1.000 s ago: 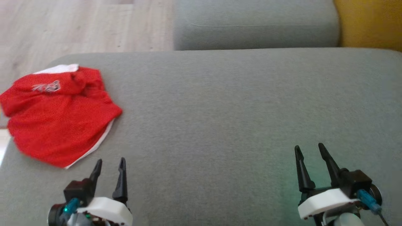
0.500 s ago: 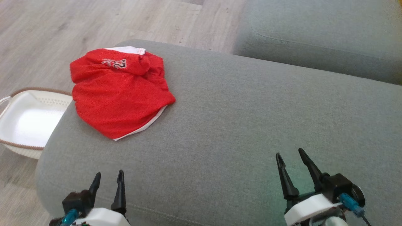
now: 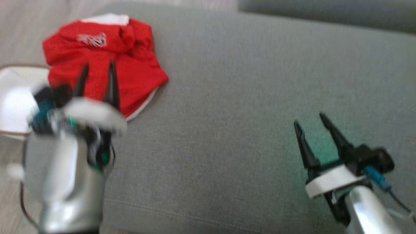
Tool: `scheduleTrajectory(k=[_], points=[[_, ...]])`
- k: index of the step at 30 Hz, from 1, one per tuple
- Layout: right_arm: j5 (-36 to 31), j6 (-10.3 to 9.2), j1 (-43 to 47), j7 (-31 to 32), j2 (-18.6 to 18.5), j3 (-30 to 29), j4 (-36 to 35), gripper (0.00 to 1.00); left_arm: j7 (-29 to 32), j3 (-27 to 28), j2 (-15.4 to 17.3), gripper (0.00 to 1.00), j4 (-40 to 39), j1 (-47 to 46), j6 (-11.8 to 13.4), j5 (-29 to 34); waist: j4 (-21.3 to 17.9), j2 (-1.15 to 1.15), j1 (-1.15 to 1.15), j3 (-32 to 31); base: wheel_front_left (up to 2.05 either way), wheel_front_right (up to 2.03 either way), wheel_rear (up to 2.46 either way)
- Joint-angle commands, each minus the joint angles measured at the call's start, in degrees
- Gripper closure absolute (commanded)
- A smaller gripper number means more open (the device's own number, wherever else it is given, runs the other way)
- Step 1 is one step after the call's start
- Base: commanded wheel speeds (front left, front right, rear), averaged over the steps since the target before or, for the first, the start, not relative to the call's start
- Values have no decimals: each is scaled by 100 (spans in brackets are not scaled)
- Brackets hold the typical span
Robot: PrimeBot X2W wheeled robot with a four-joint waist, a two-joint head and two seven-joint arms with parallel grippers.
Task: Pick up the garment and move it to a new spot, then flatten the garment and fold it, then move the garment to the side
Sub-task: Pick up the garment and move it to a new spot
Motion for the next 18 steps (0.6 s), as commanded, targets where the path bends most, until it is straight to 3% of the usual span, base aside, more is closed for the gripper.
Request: scheduleTrajectory(k=[1,7,12,15,16,18], points=[[-48,-4,-290,-78,-120,208,-225,0,136,255,150,0,-41,-537,11,-113,-180,0,0,757,0,0,0],[-26,-4,-755,-78,-412,540,-398,0,831,431,612,0,898,-2056,91,-174,-452,0,0,1599,0,0,0],[17,-4,-919,-78,-586,626,-556,0,1284,398,1122,0,1929,-2911,401,142,-630,0,0,2028,0,0,0],[44,-4,-901,-78,-658,614,-640,0,1556,324,1259,0,2520,-3254,520,259,-704,0,0,2165,0,0,0],[53,-4,-878,-78,-671,608,-655,0,1626,296,1295,15,2701,-3333,553,295,-724,0,0,2178,0,0,0],[69,-4,-834,-78,-674,598,-672,0,1760,222,1370,85,3018,-3456,577,369,-772,0,0,2182,0,0,0]])
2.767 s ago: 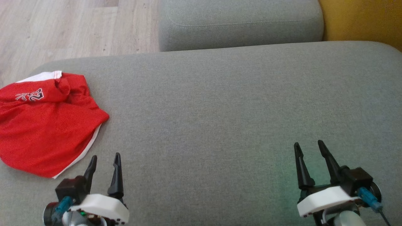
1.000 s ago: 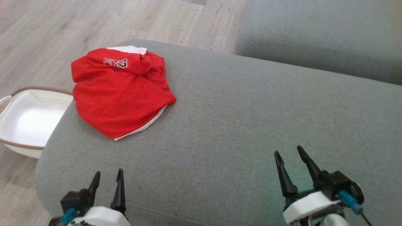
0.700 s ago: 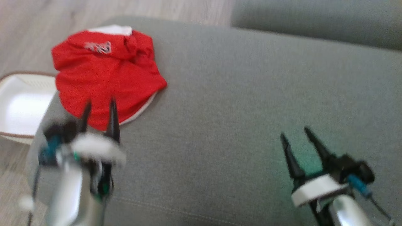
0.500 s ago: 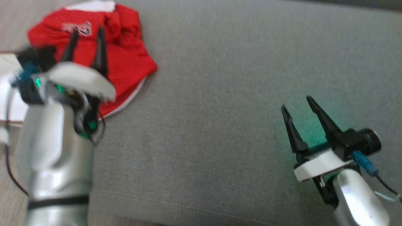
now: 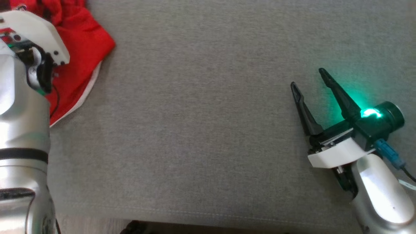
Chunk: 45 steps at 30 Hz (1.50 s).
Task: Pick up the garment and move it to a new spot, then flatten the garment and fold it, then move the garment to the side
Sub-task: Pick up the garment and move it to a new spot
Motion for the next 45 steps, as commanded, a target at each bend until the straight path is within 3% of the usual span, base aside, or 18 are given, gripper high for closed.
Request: scheduleTrajectory(k=[1,10,20,24,27,35,40,45], points=[[33,-4,122,-10,-52,55,-12,0,-15,69,435,100,-42,-184,36,87,-126,0,-1,70,0,0,0],[123,-4,345,-10,158,-227,26,0,-706,4,784,100,65,-513,-17,162,-166,0,-1,-490,0,0,0],[226,-4,901,-10,498,-499,123,0,-658,-312,969,100,-1140,-726,-397,249,-15,0,-1,-1431,0,0,0],[239,-4,1010,-10,600,-545,137,0,-384,-365,825,100,-1821,-633,-596,47,-49,0,-1,-1667,0,0,0],[250,-4,1073,-10,725,-546,119,0,177,-457,625,100,-2973,-307,-753,-298,-230,0,-1,-1903,0,0,0],[241,-4,1014,-10,890,-391,-12,0,1440,-705,218,100,-5300,850,-782,-1076,-963,0,-1,-1941,0,0,0],[278,-4,957,-10,976,-299,-85,0,1779,-1122,-257,100,-6010,1632,-769,-1528,-1485,0,-1,-1887,0,0,0],[304,-4,903,-10,1024,-211,-124,0,1828,-1519,-604,100,-6034,2050,-733,-1722,-1934,0,-1,-1831,0,0,0]])
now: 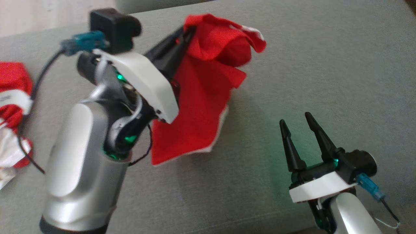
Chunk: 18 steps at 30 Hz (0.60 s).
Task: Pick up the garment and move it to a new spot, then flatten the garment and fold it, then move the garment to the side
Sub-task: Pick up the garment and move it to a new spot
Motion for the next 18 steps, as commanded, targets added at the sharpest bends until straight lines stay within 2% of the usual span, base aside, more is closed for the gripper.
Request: scheduleTrajectory(k=[1,6,8,9,10,11,12,15,18], points=[[38,-4,-188,-21,28,164,-222,0,-34,107,57,100,-73,-182,41,-21,-350,0,1,62,0,0,0],[81,-4,-231,-21,77,243,-300,0,-494,-366,-188,100,919,-74,179,0,-705,0,1,111,0,0,0],[105,-4,-251,-21,102,319,-299,0,-1034,-690,-256,100,1783,-161,261,-185,-871,0,1,143,0,0,0],[121,-4,-259,-21,109,338,-288,0,-1317,-802,-261,95,2031,-196,318,-462,-923,0,1,151,0,0,0],[134,-4,-265,-21,115,357,-281,0,-1628,-995,-264,59,2235,-268,340,-736,-967,0,1,161,0,0,0],[143,-4,-268,-21,121,371,-277,0,-1972,-1216,-265,38,2414,-359,322,-982,-999,0,1,171,0,0,0],[151,-4,-268,-21,126,378,-272,0,-2297,-1416,-266,0,2588,-428,317,-1298,-1022,0,1,177,0,0,0],[170,-4,-268,-21,137,389,-244,0,-2978,-2002,-267,0,3047,-651,318,-2278,-1055,0,1,188,0,0,0],[175,-4,-262,-21,143,368,-225,0,-3434,-2552,-267,0,3450,-928,364,-2637,-1031,0,1,188,0,0,0]])
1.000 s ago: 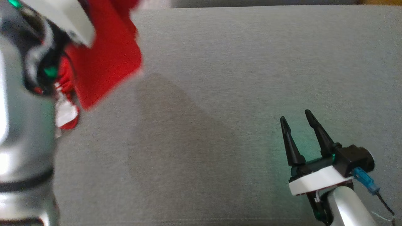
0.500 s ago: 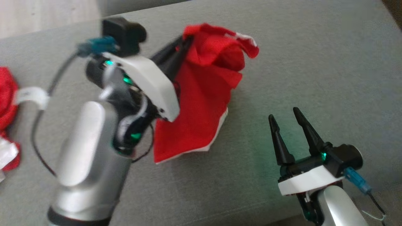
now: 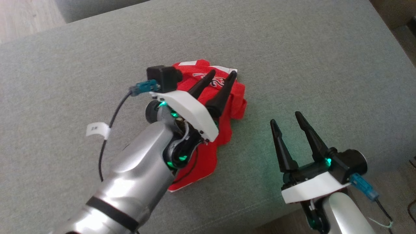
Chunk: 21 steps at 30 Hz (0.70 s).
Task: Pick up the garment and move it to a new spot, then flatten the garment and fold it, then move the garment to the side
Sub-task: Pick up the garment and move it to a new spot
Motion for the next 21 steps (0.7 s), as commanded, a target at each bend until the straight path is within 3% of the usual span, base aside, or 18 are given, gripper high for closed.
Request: scheduleTrajectory(k=[1,6,10,21], points=[[20,-4,-203,-21,54,78,-158,0,-212,-105,44,0,4,-404,27,-61,61,0,0,-6,0,0,0],[-26,-4,-133,-21,57,-59,-198,0,-731,-447,43,0,251,-581,192,-21,236,0,0,-75,0,0,0],[-118,-4,-26,-21,59,-252,-279,0,-993,-384,45,0,213,-389,429,47,492,0,0,-236,0,0,0],[-474,-4,285,-21,41,-812,-422,0,-1085,762,749,0,-1200,1376,1111,1082,1160,0,0,-590,0,0,0]])
